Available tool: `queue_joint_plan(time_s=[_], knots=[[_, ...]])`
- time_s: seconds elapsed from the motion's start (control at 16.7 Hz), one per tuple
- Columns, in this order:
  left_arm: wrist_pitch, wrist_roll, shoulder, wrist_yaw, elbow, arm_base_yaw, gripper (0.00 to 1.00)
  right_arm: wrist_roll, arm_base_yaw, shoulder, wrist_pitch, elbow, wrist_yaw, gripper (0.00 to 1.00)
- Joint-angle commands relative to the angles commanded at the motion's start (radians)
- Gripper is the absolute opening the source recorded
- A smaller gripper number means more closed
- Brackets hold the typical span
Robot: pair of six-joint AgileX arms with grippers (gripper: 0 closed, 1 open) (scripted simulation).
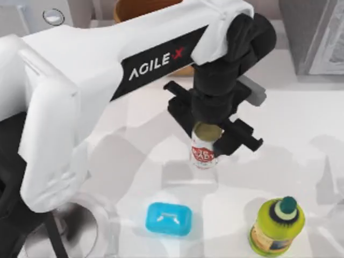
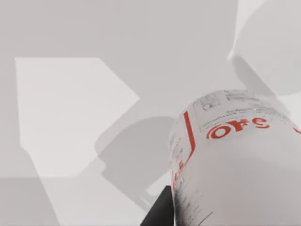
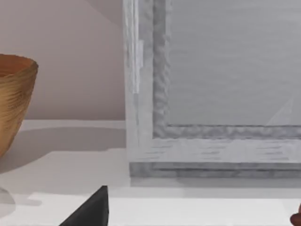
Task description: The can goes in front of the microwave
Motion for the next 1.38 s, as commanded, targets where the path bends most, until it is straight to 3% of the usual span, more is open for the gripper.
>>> queue_joint_plan(time_s=[0.24, 0.6, 0.78, 0.96, 1.38], knots=[[0.011, 0.044, -0.028, -0.001, -0.04, 0.185, 0.0, 0.0, 0.0, 0.0, 0.0, 0.0, 0.0, 1.0], [0.041, 0.131, -0.103, -0.001, -0.138, 0.684, 0.0, 0.0, 0.0, 0.0, 0.0, 0.0, 0.0, 1.0], [0.055, 0.17, -0.136, -0.001, -0.185, 0.866, 0.0, 0.0, 0.0, 0.0, 0.0, 0.0, 0.0, 1.0], [0.065, 0.193, -0.16, -0.002, -0.216, 0.954, 0.0, 0.0, 0.0, 0.0, 0.0, 0.0, 0.0, 1.0], [0.074, 0.196, -0.158, -0.003, -0.226, 0.961, 0.0, 0.0, 0.0, 0.0, 0.0, 0.0, 0.0, 1.0]])
